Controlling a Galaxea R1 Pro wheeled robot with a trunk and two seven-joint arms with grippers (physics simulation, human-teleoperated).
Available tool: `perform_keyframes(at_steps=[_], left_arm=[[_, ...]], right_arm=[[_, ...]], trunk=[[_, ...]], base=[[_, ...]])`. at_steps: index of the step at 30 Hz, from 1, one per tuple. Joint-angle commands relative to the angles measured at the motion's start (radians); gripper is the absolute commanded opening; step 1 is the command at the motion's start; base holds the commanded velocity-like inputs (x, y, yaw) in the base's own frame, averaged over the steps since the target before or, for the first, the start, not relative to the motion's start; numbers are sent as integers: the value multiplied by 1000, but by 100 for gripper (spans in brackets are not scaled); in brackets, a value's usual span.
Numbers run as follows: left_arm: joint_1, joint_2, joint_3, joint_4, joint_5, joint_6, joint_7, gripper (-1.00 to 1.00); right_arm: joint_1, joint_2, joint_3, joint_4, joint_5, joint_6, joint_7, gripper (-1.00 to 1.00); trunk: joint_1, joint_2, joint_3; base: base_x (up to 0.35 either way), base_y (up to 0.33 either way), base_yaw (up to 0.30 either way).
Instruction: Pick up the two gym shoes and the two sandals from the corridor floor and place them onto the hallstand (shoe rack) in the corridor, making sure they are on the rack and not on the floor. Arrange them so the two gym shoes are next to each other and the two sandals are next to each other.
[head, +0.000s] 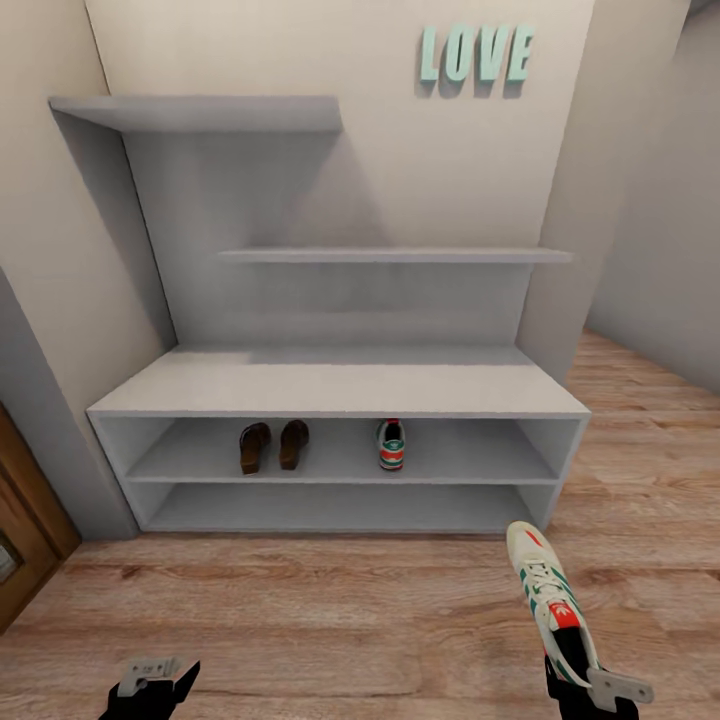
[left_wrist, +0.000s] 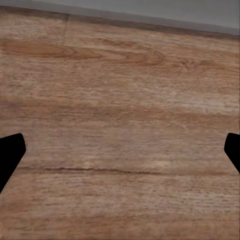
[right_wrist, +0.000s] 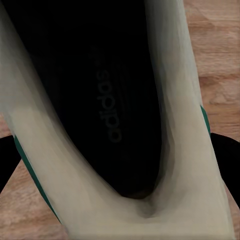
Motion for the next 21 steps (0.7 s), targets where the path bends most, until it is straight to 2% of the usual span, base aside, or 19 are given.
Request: perform_keyframes(at_steps=[1, 4, 6, 9, 13, 18, 21], left_arm=[[0, 2, 8, 1, -11, -5, -5, 100], [6, 8, 8, 1, -9, -8, -12, 100], [26, 8, 7, -3, -9, -29, -60, 100], [30, 8, 7, 0, -8, -67, -84, 100], [34, 8, 7, 8, -8, -144, -131, 100], [35, 9, 8, 20, -8, -170, -202, 100], [37, 11, 10, 23, -1, -176, -268, 100]], right_arm=[[-1, 1, -7, 1, 10, -4, 2, -100], [-1, 3, -6, 5, 11, -4, 2, -100], [-2, 9, -1, 10, 13, -2, 5, -100], [-2, 15, 7, 9, 14, 0, 4, -100], [-2, 48, 34, -3, 16, 37, 1, -100], [-20, 87, 48, -37, 15, 188, -2, -100], [-65, 125, 51, -89, 16, 365, -4, -100]], trunk=[[0, 0, -1], [0, 0, -1], [0, 0, -1], [0, 0, -1], [0, 0, -1], [0, 0, -1], [0, 0, -1]], base=[[0, 0, 3], [0, 0, 1], [0, 0, 0], [0, 0, 0], [0, 0, 0], [0, 0, 0], [0, 0, 0]])
